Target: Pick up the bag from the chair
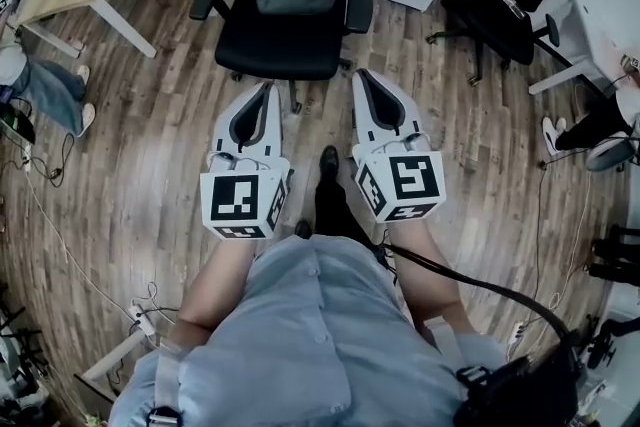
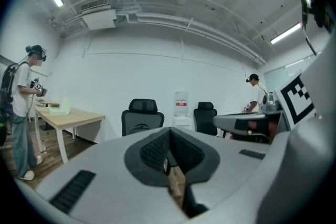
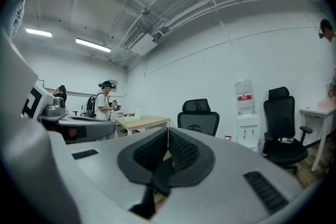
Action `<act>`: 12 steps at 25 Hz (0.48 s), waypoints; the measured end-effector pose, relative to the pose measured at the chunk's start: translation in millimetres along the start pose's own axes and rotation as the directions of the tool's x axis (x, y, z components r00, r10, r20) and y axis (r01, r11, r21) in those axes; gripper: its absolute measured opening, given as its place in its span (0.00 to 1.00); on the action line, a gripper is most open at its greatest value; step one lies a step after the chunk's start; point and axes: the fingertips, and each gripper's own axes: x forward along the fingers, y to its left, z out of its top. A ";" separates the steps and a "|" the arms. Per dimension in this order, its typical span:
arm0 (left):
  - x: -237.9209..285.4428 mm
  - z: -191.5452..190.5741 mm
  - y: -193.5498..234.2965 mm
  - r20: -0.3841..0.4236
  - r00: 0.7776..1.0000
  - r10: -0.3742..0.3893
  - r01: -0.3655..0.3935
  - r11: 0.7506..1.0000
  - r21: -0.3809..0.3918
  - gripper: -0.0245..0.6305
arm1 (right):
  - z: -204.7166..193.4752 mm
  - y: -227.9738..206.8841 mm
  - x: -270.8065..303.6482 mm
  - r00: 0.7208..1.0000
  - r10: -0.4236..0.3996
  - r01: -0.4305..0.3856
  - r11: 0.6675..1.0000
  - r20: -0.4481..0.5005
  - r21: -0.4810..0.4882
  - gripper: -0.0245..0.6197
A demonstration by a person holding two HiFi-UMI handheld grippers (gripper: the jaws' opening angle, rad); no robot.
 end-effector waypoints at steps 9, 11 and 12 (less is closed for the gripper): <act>142.6 1.3 37.6 -0.057 0.998 0.031 -0.029 0.999 0.042 0.04 | -6.5 -80.0 129.6 0.999 0.030 -0.029 0.999 -0.038 0.040 0.04; 171.8 6.7 43.4 -0.061 0.997 0.038 -0.035 0.998 0.051 0.04 | -1.9 -97.5 155.2 0.999 0.038 -0.037 0.999 -0.034 0.039 0.04; 184.6 9.8 45.4 -0.060 0.997 0.041 -0.037 0.998 0.058 0.04 | 0.8 -105.8 166.4 0.999 0.041 -0.040 0.998 -0.031 0.040 0.04</act>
